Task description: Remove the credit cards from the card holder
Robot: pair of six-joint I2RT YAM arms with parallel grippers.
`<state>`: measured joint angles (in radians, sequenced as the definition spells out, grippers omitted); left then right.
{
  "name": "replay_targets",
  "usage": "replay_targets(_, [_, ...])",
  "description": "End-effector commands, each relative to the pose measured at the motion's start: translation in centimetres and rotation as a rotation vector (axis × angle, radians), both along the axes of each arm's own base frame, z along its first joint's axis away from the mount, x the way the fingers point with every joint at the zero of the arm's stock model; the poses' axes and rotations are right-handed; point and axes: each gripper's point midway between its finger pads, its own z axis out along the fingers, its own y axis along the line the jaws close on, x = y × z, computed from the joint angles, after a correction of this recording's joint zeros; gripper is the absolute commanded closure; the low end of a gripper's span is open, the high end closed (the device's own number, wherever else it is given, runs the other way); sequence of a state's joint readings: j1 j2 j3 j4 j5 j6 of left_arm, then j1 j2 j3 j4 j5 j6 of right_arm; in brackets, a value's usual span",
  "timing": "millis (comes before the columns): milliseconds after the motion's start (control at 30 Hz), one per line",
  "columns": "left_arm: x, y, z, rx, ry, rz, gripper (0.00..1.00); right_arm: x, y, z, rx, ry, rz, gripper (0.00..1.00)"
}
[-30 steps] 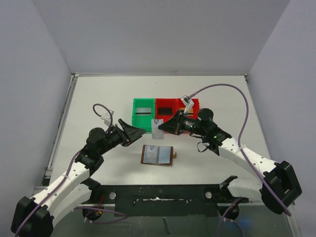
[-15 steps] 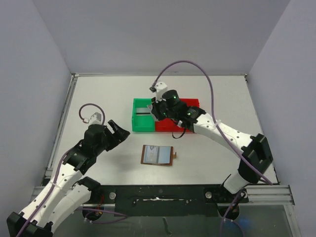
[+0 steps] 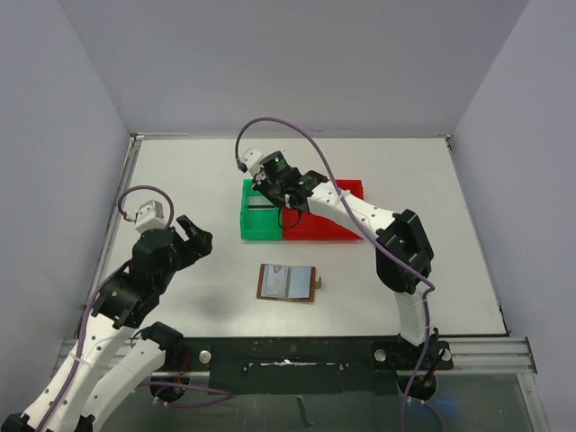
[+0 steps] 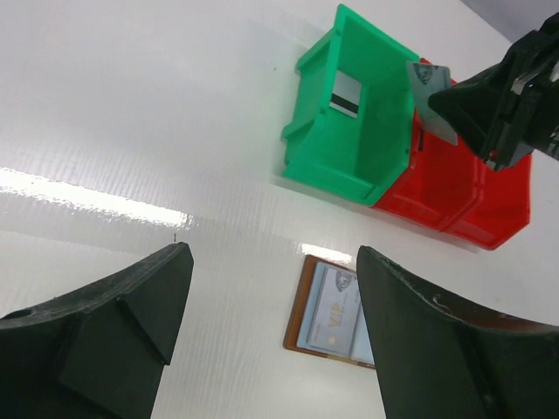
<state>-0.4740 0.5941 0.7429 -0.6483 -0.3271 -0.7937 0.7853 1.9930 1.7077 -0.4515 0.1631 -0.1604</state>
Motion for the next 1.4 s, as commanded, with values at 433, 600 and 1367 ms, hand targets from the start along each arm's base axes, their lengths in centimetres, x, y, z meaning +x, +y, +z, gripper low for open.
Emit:
replay_targets(433, [0.3, 1.9, 0.4, 0.099, -0.015, 0.05, 0.24, 1.5, 3.5, 4.1, -0.096, -0.156, 0.165, 1.0])
replay_targets(600, [0.2, 2.5, 0.9, 0.107, -0.036, 0.076, 0.24, 1.0, 5.0, 3.2, -0.102, -0.145, 0.256, 1.0])
replay_targets(1367, [-0.5, 4.0, 2.9, 0.094, -0.108, 0.138, 0.24, 5.6, 3.8, -2.7, -0.295, -0.208, 0.339, 0.9])
